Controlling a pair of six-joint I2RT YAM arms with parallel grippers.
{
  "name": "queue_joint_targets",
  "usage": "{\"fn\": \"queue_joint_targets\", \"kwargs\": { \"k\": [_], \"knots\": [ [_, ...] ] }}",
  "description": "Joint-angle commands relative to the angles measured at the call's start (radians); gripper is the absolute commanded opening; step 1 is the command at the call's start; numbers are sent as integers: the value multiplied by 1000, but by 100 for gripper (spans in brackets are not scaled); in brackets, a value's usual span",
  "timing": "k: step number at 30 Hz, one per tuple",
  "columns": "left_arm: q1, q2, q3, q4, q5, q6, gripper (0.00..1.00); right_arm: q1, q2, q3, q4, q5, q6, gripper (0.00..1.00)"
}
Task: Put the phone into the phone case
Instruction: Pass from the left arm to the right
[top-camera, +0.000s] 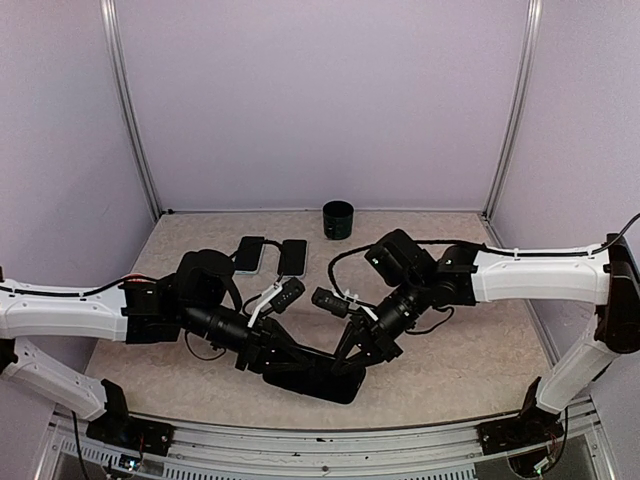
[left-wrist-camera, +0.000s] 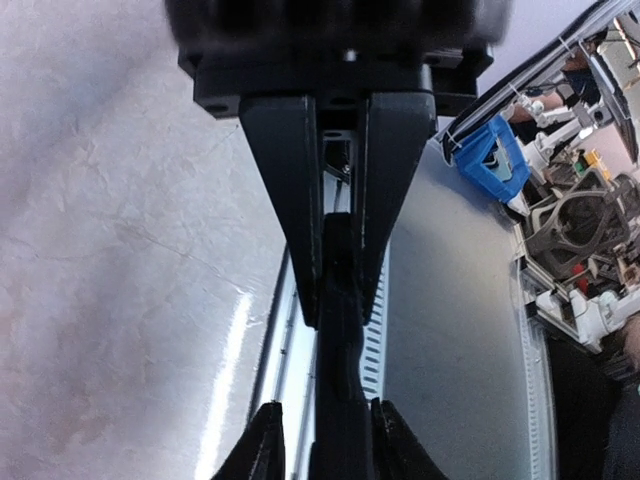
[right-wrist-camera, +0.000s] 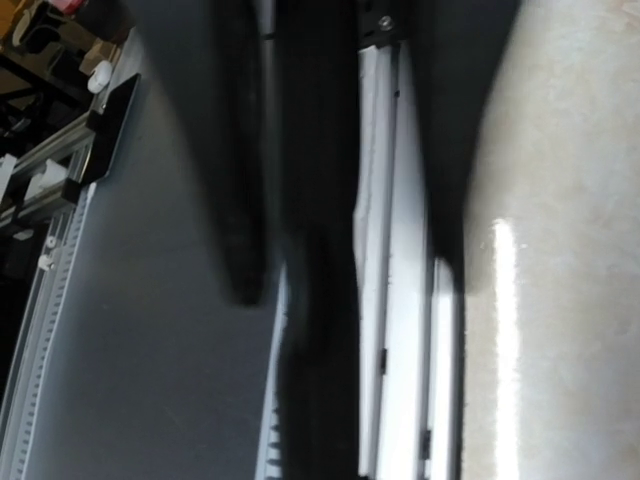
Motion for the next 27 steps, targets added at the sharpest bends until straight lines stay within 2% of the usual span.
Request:
{"fn": "queue_joint_targets", "kwargs": {
  "k": [1, 4, 12, 19, 27],
  "knots": [
    [0, -29, 18, 71, -40, 4, 51, 29, -26, 3, 60, -54, 7, 0],
    [3, -48, 10, 79, -57, 1, 68, 27, -56, -14, 97, -42, 24, 0],
    [43, -164, -53, 149, -155, -47, 99, -3, -103, -70, 202, -28, 98, 0],
    [151, -299, -169, 283, -198, -171, 99, -95, -157, -129, 357, 2, 225, 0],
    [173, -347, -244, 371, -261, -240, 99, -164, -218, -213, 598, 55, 413, 0]
  ]
}}
